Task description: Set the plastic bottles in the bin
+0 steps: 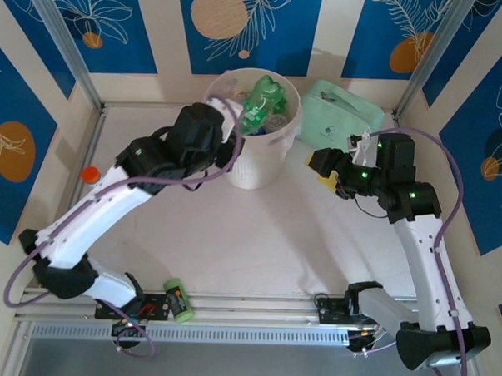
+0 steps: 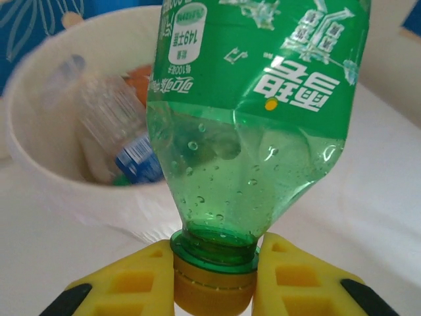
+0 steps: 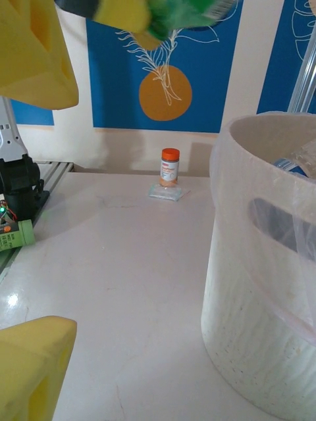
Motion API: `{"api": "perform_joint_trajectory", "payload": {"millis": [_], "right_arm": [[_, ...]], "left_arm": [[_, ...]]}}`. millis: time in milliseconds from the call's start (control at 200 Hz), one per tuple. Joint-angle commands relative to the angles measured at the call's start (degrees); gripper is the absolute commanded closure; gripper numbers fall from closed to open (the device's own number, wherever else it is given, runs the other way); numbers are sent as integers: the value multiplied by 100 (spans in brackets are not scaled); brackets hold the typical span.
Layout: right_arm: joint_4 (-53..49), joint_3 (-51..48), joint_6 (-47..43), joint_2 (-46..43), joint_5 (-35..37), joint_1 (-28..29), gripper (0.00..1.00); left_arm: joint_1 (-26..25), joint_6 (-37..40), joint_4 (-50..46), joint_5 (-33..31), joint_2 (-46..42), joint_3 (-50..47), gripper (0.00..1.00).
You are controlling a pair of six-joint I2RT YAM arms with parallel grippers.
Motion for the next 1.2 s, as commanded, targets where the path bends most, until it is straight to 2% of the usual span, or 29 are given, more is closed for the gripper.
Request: {"api": "perform_joint_trajectory", "payload": {"millis": [0,125,245,410,505,645,770,800,860,910,995,1070,1195], "right_arm": [[-10,115,64,-2,40,30,17],[-39,83,61,-82,75,21,18],[-52,62,64,-104,41,-47,18],[-67,108,64,-66,-11,-128,18],[-90,163,55,-28,-44,-158,18],[-128,225,60,15,-26,-177,18],[-152,255,73,10,7,-183,18],[-167,256,64,10,20,-188,18],[-196,264,56,10,44,-190,18],[-213,273,54,10,60,-184,18],[-221,291,68,10,64,-182,18],[-186,291,88,10,55,-166,18],[-180,308,99,-7,92,-94,18]], "left_arm": [[220,1075,193,-288,609,523,83],[546,1631,215,30,1173,1056,84],[775,2097,293,348,1330,1056,84],[1231,2403,526,597,1210,832,85],[1472,2736,805,952,1014,561,85],[1590,3185,631,1011,1096,617,86],[1777,3225,640,1213,1037,400,87],[1797,3221,701,1250,989,295,81],[1817,3224,818,1311,887,124,61],[1817,3216,945,1359,772,-29,49],[1826,3144,1280,1173,602,-336,25],[1843,2994,1394,981,601,-376,21],[1851,2408,1410,481,707,-167,20]]}}
